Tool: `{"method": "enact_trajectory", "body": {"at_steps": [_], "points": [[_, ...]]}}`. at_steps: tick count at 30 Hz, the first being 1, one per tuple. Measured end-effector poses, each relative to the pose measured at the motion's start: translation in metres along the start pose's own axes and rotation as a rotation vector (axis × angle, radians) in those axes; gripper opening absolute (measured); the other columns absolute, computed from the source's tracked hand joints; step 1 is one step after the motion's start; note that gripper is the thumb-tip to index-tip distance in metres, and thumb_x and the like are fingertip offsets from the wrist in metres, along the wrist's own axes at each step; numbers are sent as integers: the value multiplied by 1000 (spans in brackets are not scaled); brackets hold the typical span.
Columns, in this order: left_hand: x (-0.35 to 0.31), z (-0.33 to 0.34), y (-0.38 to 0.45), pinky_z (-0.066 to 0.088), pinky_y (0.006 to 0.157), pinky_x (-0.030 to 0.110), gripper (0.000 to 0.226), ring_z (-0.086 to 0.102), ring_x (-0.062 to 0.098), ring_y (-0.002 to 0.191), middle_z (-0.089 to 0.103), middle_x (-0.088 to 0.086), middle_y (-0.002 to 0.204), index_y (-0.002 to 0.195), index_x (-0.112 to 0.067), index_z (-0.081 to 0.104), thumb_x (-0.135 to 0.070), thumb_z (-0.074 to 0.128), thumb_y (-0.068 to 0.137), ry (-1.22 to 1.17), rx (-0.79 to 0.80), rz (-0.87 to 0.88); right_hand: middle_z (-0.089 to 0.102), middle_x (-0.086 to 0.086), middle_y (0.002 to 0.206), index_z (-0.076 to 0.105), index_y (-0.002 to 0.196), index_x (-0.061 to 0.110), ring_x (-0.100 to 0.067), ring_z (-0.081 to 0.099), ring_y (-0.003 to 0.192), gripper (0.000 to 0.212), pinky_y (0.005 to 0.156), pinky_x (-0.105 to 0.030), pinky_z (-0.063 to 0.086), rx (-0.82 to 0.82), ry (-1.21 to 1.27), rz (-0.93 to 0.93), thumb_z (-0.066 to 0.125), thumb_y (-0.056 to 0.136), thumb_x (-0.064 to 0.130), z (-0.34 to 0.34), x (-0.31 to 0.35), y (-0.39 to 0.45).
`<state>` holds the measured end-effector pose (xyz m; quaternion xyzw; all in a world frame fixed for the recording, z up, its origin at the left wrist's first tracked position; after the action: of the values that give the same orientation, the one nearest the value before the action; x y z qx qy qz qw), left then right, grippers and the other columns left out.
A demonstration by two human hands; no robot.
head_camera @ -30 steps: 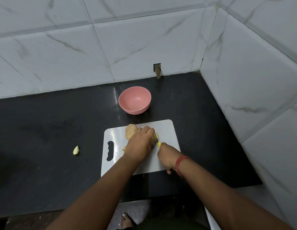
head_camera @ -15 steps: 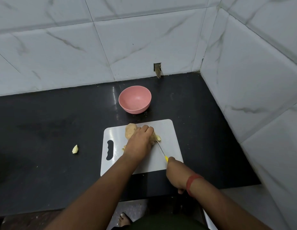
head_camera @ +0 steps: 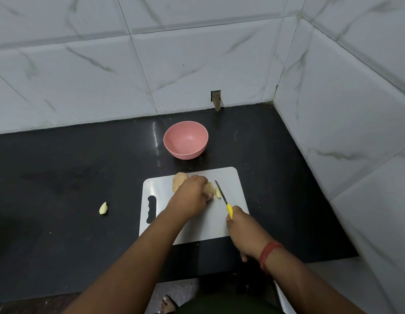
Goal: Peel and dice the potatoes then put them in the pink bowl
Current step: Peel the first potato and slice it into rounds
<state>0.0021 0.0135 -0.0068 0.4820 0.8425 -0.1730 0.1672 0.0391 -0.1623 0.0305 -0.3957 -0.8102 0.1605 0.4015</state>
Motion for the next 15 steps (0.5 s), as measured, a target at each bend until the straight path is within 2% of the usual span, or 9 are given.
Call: {"method": "enact_trajectory", "body": {"at_steps": [3,5,7,11,15], "points": [[0,1,-1,46,88,29,34,54,20,110,58,2,121,125,-13,60,-15,64,91,-20,-3,-2,47,-2,78,40,109,9,-17,46,49,14,55,-29,48,-39,41,10,30,101,15,-2,7,7],[1,2,-4,48,88,33,30,54,20,107,59,2,116,119,-11,62,-13,65,90,-33,-24,12,50,-5,81,38,105,10,-19,48,44,11,49,-25,45,-18,59,23,29,100,15,-2,13,11],[3,5,-7,46,86,29,27,53,17,102,59,2,113,117,-10,62,-11,65,90,-62,-52,32,53,-8,85,39,103,11,-22,49,38,11,39,-24,40,9,62,39,29,99,15,-2,19,11],[5,12,-9,35,79,21,19,50,15,97,58,1,104,108,-9,61,-6,61,89,-98,-113,68,50,-7,81,38,104,9,-21,48,38,9,35,-25,38,19,12,50,31,99,9,1,26,13],[5,15,-7,40,78,25,18,48,15,92,54,-3,100,105,-10,61,-3,63,88,-86,-159,101,45,-4,75,36,110,11,-17,46,46,13,38,-27,38,12,18,35,32,98,7,1,27,18]]}}
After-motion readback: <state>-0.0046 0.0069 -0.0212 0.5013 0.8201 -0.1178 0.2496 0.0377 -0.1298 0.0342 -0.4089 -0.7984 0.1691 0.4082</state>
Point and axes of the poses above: each hand's wrist, its own y-axis towards the middle knuckle, its own z-axis out of the palm, x = y × z, the point moved 2 cm from there along y, towards the middle knuckle
